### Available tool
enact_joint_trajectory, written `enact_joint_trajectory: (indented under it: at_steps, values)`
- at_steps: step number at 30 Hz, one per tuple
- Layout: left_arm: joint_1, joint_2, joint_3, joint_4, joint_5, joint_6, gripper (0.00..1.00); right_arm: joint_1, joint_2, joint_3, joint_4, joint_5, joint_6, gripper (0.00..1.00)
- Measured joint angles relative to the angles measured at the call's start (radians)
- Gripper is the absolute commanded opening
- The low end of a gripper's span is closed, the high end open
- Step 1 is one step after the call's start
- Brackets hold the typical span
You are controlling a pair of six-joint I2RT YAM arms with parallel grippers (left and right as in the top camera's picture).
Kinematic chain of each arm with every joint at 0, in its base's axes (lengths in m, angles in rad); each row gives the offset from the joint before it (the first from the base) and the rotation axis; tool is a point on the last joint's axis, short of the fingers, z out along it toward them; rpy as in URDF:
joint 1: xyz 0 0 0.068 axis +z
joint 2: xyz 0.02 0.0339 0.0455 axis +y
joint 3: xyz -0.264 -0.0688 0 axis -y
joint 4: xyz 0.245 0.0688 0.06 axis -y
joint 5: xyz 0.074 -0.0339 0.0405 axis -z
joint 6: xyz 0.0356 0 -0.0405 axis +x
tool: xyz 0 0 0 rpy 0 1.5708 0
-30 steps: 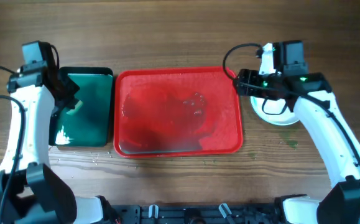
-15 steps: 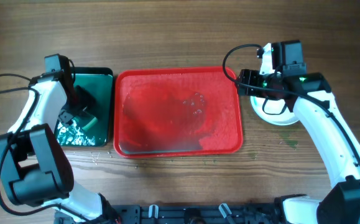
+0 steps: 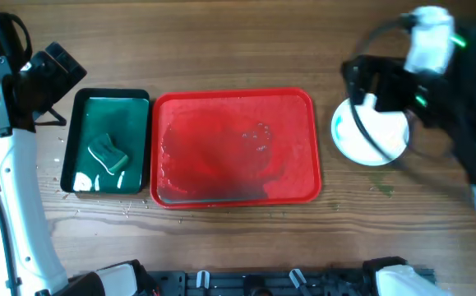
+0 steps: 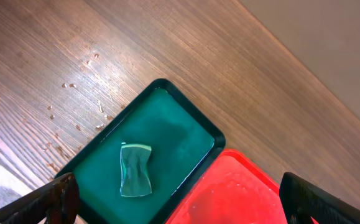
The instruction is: Clean dirty plates on tray and stack at the side
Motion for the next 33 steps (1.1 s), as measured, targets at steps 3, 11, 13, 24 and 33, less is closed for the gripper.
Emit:
enact_joint_trajectory:
  at_steps: [3, 11, 13, 24, 33]
  values:
    - [0.0, 0.0, -0.001, 0.0, 0.0, 0.0, 1.0, 0.0, -0.182, 0.033, -0.006, 0.0, 0.0, 1.0]
    - [0.0, 0.0, -0.001, -0.001, 0.0, 0.0, 1.0, 0.0, -0.346, 0.037, -0.14, 0.056, -0.042, 1.0]
    - [0.0, 0.0, -0.001, -0.002, 0.0, 0.0, 1.0, 0.0, -0.357, 0.02, -0.134, 0.083, -0.045, 1.0]
    - [0.0, 0.002, -0.002, -0.001, 0.0, 0.0, 1.0, -0.081, -0.634, -1.115, 1.064, -0.047, -0.236, 1.0]
    - [0.0, 0.002, -0.003, -0.003, 0.001, 0.0, 1.0, -0.124, -1.11, -1.749, 1.36, -0.151, -0.266, 1.0]
